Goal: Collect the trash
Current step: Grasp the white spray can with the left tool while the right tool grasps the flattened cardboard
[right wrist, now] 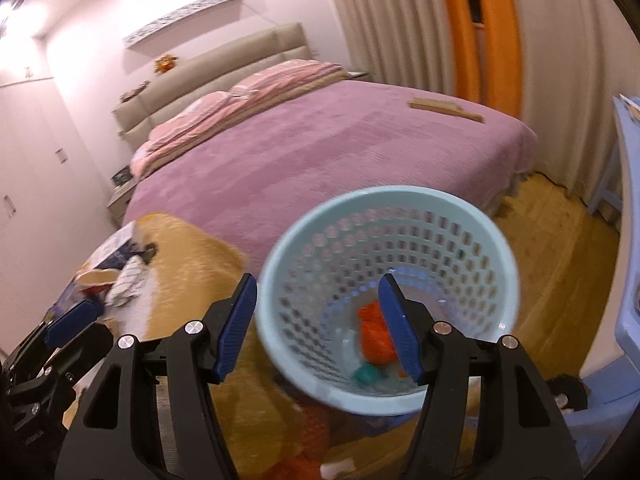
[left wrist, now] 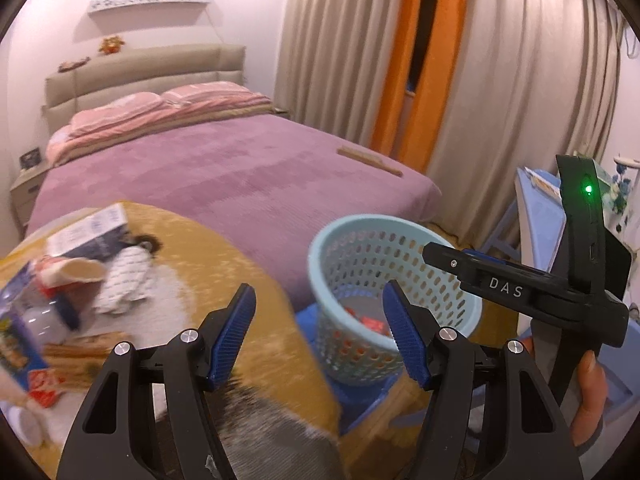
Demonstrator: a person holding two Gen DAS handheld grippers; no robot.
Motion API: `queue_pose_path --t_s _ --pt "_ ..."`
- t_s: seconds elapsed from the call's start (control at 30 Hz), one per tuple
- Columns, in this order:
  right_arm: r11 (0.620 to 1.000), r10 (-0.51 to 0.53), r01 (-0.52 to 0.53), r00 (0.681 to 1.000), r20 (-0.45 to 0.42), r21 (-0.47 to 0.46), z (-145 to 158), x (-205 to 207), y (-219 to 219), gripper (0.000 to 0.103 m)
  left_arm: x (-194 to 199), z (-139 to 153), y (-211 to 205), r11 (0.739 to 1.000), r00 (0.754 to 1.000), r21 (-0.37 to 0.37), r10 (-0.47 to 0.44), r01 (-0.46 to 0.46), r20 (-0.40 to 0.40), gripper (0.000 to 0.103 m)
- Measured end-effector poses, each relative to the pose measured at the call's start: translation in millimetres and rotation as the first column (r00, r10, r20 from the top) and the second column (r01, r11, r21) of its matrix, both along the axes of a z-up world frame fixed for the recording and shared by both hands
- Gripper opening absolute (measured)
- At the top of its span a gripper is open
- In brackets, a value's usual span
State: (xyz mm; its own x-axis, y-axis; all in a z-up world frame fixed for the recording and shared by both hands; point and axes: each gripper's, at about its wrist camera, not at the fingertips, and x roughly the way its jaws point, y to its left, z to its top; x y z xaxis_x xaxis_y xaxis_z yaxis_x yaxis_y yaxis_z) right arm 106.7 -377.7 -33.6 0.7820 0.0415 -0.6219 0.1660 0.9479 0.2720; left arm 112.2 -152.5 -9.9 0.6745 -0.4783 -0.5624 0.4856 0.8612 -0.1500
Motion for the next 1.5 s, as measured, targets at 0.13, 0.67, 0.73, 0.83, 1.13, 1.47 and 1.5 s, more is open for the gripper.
queue_pose_path --t_s 0.13,0.67,0.73,0.83,1.13,1.47,1.5 --pt "0.996 0.087 -0.086 0.996 0.032 -0.027 10 0 38 0.06 -9 7 35 0.998 0.998 -0.011 0.066 -0.066 0.018 0.065" --pt "0.903 0.427 -0.426 0.904 0.018 -0.053 2 29 190 0.06 -33 1 232 0.839 0.839 -0.03 0.541 -0.543 -0.062 0.079" --pt "0.883 0.468 -0.467 0.884 0.002 -0.054 -4 35 208 0.061 -32 -5 263 0.78 0.778 -0.032 0.619 -0.625 -0.109 0.08" --pt "0.858 0.511 -0.511 0.86 -0.02 -0.047 -12 44 228 0.061 -31 -15 301 0.703 0.698 -0.053 0.689 -0.709 -0.193 0.08" --pt "0.827 0.558 -0.56 0.828 -0.05 -0.042 -24 59 250 0.061 -13 -40 342 0.586 0.566 -0.04 0.76 -0.809 -0.321 0.083" --pt "0.796 0.604 -0.605 0.791 -0.099 0.021 -37 74 259 0.061 6 -60 333 0.6 0.545 0.072 0.766 -0.797 -0.341 0.078" --pt "0.792 0.609 -0.609 0.786 -0.107 0.032 -39 75 259 0.061 6 -61 333 0.609 0.555 0.069 0.759 -0.79 -0.34 0.076"
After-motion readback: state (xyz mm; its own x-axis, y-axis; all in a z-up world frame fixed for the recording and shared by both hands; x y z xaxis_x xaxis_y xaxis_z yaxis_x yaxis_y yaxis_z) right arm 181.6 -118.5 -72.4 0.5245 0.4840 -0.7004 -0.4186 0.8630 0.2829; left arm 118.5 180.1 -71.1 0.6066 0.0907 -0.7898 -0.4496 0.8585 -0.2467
